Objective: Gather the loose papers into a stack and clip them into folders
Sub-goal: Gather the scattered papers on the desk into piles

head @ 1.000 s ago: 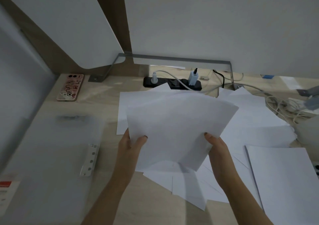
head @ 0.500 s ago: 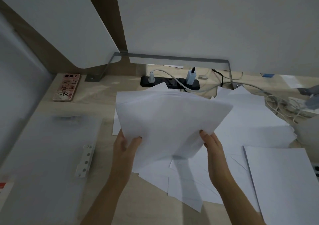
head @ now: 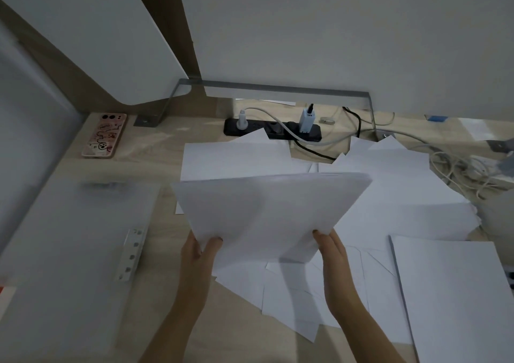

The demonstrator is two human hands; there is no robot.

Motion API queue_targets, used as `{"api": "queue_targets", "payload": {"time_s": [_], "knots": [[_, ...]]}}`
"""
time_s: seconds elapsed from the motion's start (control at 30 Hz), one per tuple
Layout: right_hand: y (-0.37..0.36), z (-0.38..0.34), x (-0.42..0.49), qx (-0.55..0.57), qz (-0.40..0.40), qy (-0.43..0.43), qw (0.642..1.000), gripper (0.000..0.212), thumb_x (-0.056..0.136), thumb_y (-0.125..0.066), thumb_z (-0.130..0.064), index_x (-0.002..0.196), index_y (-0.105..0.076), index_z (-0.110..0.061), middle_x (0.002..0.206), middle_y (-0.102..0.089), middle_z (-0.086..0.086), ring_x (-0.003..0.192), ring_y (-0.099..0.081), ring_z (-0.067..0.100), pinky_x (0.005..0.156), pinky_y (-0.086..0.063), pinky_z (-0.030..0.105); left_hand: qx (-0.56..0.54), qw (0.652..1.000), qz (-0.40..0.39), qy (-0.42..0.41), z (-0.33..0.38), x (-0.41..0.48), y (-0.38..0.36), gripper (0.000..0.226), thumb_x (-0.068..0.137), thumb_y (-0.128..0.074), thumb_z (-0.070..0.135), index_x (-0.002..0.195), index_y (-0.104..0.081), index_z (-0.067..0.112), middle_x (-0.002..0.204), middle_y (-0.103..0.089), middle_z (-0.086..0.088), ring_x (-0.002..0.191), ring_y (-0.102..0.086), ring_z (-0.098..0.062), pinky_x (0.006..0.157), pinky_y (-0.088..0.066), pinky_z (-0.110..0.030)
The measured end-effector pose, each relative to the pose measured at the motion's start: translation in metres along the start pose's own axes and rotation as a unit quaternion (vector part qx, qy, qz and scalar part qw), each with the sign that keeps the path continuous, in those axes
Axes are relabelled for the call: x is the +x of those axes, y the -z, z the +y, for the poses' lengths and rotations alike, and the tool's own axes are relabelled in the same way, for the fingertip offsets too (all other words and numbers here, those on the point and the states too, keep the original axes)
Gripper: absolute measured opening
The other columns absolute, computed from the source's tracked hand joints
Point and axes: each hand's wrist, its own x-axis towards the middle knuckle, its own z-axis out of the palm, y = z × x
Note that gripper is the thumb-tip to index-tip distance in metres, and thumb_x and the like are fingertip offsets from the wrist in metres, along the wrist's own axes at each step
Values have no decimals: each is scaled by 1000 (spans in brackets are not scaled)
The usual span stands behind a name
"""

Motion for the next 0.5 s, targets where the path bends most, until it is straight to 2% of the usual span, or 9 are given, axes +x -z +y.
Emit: {"api": "queue_targets", "payload": {"time_s": [0.07,0.1,0.23,0.33,0.37,0.43,0.5], "knots": [[2,4,0,-16,-16,-26,999,35,89,-50,-29,124,-54,-31,115,-63,-17,105,-56,-5,90,-40,20,13,1000,5,13,0,-2,-3,15,82,-48,-16,87,-53,-3,61,-56,3,51,-54,8,50,-40,-3],[2,4,1,-21,-20,-34,999,31,92,-48,-27,123,-54,-32,115,-62,-18,104,-55,-7,87,-40,17,15,1000,4,14,0,-2,-2,15,82,-49,-15,87,-54,-2,60,-57,6,51,-54,8,50,-40,-2],[17,-5,2,-30,8,-24,999,25,96,-41,-18,100,-59,-35,91,-66,-25,79,-59,-18,65,-44,6,12,1000,-4,16,0,-7,-14,24,81,-56,-6,103,-59,4,82,-63,3,61,-58,9,56,-44,-3],[38,-12,2,-56,54,-29,997,20,96,-42,-18,96,-60,-27,92,-65,-15,85,-60,-2,70,-44,17,4,999,-37,33,1,-16,-34,35,73,-60,12,108,-59,19,91,-66,10,71,-62,9,60,-47,-5],[50,-14,1,-68,69,-33,995,18,96,-42,-19,94,-60,-22,89,-63,-10,83,-58,4,69,-42,21,19,998,-50,38,-1,-19,-44,30,77,-61,12,104,-59,22,91,-66,10,73,-63,8,61,-47,-7],[78,-12,3,-98,95,-46,990,18,95,-44,-18,82,-53,-8,74,-52,0,67,-48,14,62,-36,25,68,993,-81,49,-4,-26,-66,16,89,-55,7,93,-58,23,85,-64,6,73,-62,-5,61,-46,-14],[116,-9,4,-137,123,-62,981,23,91,-46,-17,71,-41,-7,68,-38,5,62,-36,17,59,-29,30,115,984,-115,69,-13,-35,-95,10,93,-49,13,88,-56,16,77,-57,-3,70,-53,-15,62,-39,-23]]}}
